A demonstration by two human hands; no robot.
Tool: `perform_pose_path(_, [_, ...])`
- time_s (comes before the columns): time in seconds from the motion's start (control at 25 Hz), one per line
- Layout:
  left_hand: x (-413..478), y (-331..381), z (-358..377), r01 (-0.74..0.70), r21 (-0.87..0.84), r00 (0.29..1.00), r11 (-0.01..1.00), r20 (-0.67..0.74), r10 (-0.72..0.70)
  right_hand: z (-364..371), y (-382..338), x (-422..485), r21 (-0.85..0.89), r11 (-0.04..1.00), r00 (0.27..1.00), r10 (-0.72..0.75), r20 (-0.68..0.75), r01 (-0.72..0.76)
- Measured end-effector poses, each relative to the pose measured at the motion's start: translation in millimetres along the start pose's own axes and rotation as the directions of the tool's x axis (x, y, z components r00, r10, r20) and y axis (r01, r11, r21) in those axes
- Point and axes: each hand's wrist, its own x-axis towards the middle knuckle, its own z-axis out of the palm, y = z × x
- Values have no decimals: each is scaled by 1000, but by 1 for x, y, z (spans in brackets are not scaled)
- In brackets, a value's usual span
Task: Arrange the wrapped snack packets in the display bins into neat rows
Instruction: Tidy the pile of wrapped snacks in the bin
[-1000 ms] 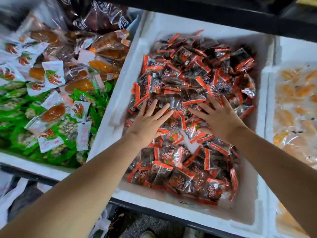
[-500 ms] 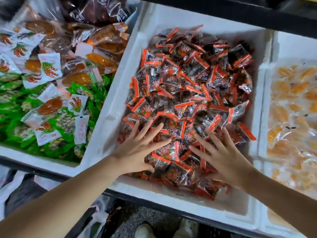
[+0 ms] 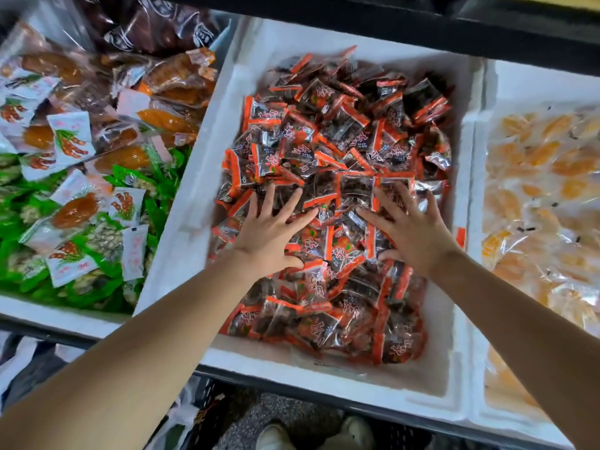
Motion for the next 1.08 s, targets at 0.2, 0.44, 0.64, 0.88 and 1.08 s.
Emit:
perform_pose_path(0.2, [-5, 11, -4, 68, -35, 998, 997, -14, -69, -1, 10, -1, 111, 994, 1000, -2, -28, 5])
perform_pose_path(0.44, [-23, 55, -10, 193, -198, 974, 961, -79, -212, -6, 10, -17, 384, 921, 998, -41, -50, 57])
perform_pose_path(0.64, [-36, 127, -25, 42, -303, 898, 952, -406, -169, 22, 11, -97, 739, 611, 905, 83, -416, 284])
perform_pose_path(0.88, [-14, 272, -47, -388, -243, 841, 889, -487, 234, 123, 85, -237, 729, 674, 844, 455, -285, -117])
perform_pose_path(1.08, [37, 354, -36, -521, 34, 852, 853, -37, 522, 214, 118, -273, 230, 969, 981, 123, -153, -86])
